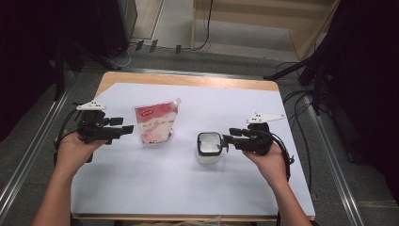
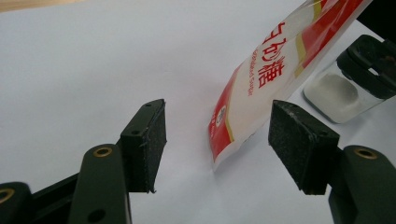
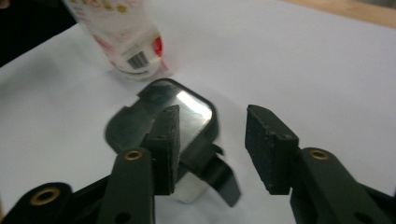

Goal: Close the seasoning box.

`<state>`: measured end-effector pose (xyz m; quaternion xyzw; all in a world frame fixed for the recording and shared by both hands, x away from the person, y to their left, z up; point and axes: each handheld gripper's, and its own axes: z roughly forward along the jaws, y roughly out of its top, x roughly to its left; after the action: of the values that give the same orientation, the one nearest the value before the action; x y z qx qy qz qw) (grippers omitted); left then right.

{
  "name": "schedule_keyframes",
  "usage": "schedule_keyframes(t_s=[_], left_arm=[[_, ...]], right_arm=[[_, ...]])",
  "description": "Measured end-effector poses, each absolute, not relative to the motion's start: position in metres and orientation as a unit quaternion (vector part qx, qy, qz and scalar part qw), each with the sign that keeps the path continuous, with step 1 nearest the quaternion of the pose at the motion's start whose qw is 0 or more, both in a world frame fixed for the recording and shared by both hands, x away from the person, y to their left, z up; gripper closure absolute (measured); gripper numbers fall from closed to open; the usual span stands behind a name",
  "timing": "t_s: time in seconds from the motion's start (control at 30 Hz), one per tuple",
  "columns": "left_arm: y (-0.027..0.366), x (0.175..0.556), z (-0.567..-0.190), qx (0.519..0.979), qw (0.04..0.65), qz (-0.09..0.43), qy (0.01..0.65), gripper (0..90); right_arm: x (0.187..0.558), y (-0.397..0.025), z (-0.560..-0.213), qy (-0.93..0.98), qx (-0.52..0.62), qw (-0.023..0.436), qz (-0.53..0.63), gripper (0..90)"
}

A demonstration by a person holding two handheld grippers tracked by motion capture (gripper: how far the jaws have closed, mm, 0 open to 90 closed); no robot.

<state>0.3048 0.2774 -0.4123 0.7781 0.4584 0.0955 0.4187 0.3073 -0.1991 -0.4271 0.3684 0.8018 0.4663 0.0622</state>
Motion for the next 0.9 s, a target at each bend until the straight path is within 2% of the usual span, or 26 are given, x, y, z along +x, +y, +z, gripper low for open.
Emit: schedule_keyframes(t_s=[0.13, 0.37, 0.6, 0.9], left_arm=[[0.279, 0.305, -0.414, 0.781, 0.413, 0.106, 0.456, 37.9], [0.28, 0.305, -0.416, 0.782, 0.411, 0.107, 0.455, 37.7], [0.28, 0.304, -0.42, 0.788, 0.405, 0.121, 0.447, 37.8], [0.279, 0.305, -0.424, 0.792, 0.402, 0.112, 0.446, 37.7]], right_arm=[[0.31, -0.213, -0.431, 0.803, 0.367, 0.087, 0.461, 49.2], [0.316, -0.234, -0.445, 0.799, 0.385, 0.102, 0.45, 46.6], [0.316, -0.246, -0.456, 0.79, 0.395, 0.094, 0.459, 45.1], [0.319, -0.253, -0.465, 0.791, 0.416, 0.098, 0.438, 43.1]])
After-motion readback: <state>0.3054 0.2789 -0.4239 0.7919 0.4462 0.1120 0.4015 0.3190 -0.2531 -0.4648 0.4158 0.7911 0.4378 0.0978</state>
